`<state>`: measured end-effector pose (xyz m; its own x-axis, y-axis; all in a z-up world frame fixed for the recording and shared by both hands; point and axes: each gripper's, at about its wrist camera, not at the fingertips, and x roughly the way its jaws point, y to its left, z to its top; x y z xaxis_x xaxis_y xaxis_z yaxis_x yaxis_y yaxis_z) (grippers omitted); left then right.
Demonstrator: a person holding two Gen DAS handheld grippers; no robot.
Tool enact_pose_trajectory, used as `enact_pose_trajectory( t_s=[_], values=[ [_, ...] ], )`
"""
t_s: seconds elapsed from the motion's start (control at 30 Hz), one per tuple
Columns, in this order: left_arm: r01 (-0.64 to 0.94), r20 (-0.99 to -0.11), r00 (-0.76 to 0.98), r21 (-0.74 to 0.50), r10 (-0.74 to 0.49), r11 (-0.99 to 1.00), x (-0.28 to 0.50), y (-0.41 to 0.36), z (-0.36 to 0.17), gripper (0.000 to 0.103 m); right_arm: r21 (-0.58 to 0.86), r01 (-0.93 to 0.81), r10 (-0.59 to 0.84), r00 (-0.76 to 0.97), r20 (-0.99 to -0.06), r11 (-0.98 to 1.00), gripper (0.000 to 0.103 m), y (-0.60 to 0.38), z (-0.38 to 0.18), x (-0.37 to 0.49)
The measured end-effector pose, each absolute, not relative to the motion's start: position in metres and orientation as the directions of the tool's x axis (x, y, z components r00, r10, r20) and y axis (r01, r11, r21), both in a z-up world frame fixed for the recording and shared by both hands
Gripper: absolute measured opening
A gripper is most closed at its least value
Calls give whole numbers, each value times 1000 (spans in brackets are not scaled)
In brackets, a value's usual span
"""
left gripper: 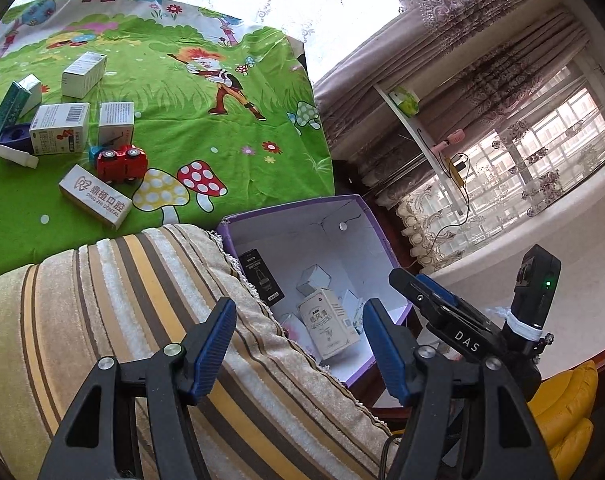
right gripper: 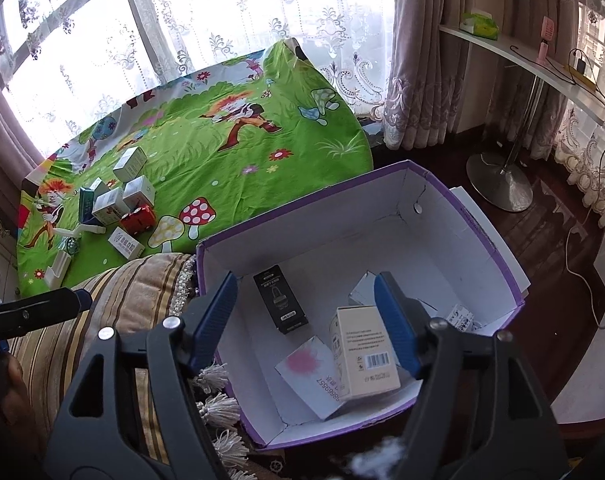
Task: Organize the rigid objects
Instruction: 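Move both open tools back over the items on the bed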
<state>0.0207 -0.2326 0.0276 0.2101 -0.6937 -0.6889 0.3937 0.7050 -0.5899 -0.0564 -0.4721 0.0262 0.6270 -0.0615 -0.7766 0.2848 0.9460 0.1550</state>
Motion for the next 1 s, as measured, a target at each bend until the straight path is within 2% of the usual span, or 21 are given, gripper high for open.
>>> enact_pose_trajectory(
  t_s=[0.3, 0.73, 1.0],
  values=[
    [391, -692, 278, -551, -666, 737, 22, -206, 31, 67, 165, 239, -24, 631, -775, 957, 75, -455, 31, -52],
    [269, -701, 371, -546, -609, 793, 22, -129, 23, 67, 179, 107, 72, 632, -772, 978, 76, -400, 36, -38],
    [220, -714, 448, -496, -538, 840, 18, -83, 20, 67, 163, 7, 125, 610, -783, 987, 76, -359, 35, -28]
  ],
)
